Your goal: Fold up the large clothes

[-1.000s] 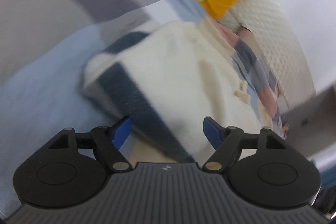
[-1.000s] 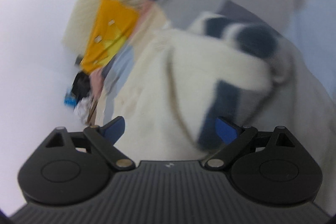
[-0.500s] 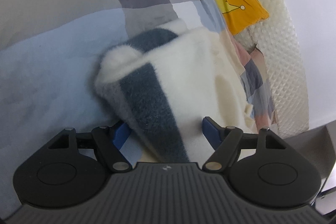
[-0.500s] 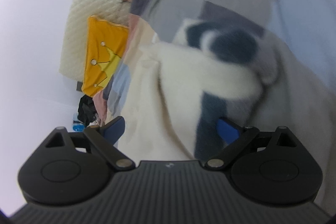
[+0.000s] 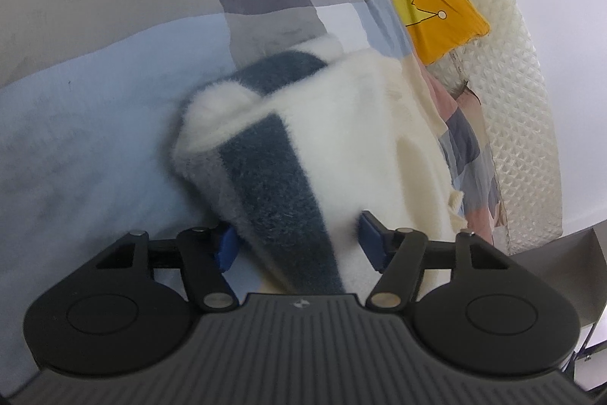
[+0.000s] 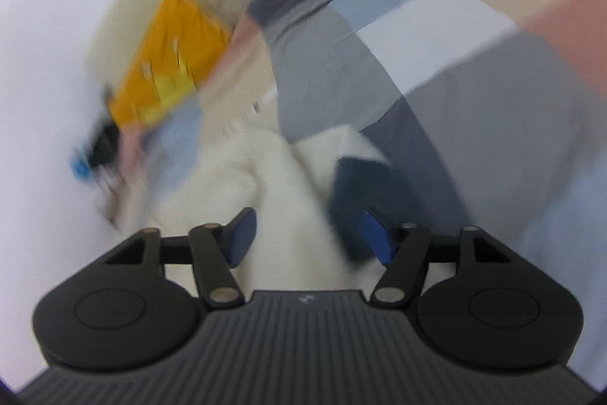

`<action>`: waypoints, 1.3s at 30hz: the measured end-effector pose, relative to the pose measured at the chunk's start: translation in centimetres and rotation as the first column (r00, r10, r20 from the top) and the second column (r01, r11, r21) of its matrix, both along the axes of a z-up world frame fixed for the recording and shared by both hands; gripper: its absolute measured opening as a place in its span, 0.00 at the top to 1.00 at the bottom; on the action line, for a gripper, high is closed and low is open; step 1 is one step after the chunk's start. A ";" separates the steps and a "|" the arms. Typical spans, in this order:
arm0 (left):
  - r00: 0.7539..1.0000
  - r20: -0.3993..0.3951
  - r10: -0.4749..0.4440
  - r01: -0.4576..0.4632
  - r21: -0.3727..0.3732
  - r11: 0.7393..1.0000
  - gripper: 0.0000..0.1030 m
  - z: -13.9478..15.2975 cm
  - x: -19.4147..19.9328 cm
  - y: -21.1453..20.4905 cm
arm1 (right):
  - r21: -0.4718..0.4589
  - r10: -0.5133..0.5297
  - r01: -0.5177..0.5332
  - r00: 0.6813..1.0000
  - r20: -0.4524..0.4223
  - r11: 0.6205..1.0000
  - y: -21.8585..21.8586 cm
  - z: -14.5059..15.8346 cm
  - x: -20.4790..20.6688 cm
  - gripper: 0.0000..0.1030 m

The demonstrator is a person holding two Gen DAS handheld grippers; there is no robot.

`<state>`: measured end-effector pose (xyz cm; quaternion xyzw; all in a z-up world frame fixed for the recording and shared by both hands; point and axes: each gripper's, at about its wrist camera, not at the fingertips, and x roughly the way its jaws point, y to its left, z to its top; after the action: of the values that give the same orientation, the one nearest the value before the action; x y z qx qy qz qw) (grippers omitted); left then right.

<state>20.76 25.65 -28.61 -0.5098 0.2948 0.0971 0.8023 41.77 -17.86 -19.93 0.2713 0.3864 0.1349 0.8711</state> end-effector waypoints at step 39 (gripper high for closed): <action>0.983 0.015 -0.183 0.176 0.219 0.960 0.52 7.6 -1.4 1.0 | -0.219 -0.060 0.086 0.991 0.121 0.972 0.0 1.6 -3.0 0.66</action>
<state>19.33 26.65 -21.01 -0.3919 0.3134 0.0466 0.8637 38.75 -17.83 -18.33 0.1775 0.3386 0.0737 0.9211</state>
